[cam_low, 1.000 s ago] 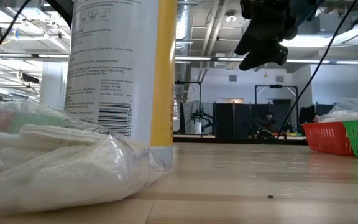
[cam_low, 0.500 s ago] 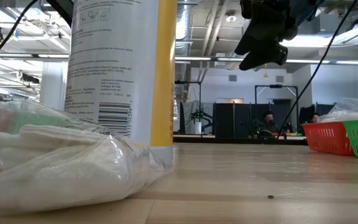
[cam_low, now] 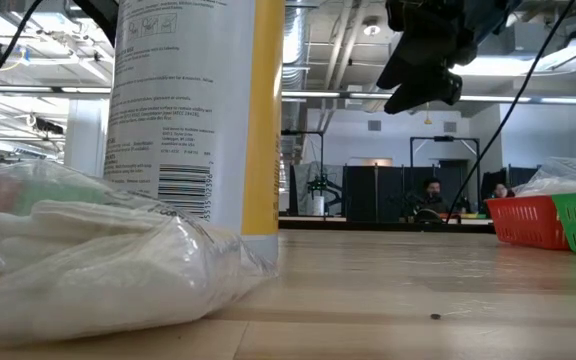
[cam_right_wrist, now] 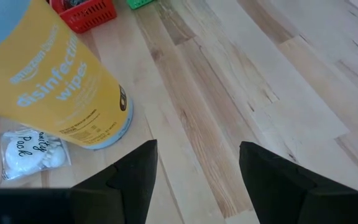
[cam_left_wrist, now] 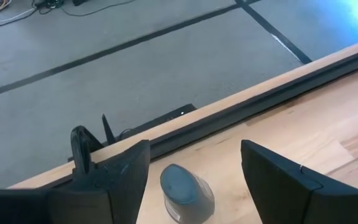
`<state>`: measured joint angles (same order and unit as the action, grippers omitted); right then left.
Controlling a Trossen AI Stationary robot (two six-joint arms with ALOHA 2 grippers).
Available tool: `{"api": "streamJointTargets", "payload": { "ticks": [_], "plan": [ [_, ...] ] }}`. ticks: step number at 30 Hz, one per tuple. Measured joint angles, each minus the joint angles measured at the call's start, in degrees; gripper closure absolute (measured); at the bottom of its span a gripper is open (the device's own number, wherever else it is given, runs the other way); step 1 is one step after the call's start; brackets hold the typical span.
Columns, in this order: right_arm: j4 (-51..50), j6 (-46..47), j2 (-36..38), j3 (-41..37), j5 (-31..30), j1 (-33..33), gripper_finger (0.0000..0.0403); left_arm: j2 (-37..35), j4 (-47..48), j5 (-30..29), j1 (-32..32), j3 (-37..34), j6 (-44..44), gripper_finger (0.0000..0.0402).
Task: Pick & Place Travel size toiletries
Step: Put the bottom gray deodorant into the right green bin
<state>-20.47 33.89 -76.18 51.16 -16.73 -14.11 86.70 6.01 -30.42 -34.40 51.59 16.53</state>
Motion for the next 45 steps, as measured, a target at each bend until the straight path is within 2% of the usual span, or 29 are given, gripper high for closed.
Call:
{"api": "streamJointTargets", "payload": {
  "ticks": [17, 21, 31, 45],
  "plan": [
    [0.0, 0.0, 0.0, 0.0, 0.0, 0.0, 0.0188, -0.1, -0.2, 0.0, 0.3, 0.0, 0.0, 0.0158],
    [0.0, 0.0, 0.0, 0.0, 0.0, 0.0, 0.0186, -0.1, -0.4, -2.2, 0.2, 0.0, 0.2, 0.0158],
    [0.0, 0.0, 0.0, 0.0, 0.0, 0.0, 0.0188, -0.1, -0.5, -2.5, 0.2, 0.0, 0.3, 0.0157],
    [0.0, 0.0, 0.0, 0.0, 0.0, 0.0, 0.0187, -0.1, -0.6, -2.6, 0.2, 0.0, 0.4, 0.0112]
  ]
}}
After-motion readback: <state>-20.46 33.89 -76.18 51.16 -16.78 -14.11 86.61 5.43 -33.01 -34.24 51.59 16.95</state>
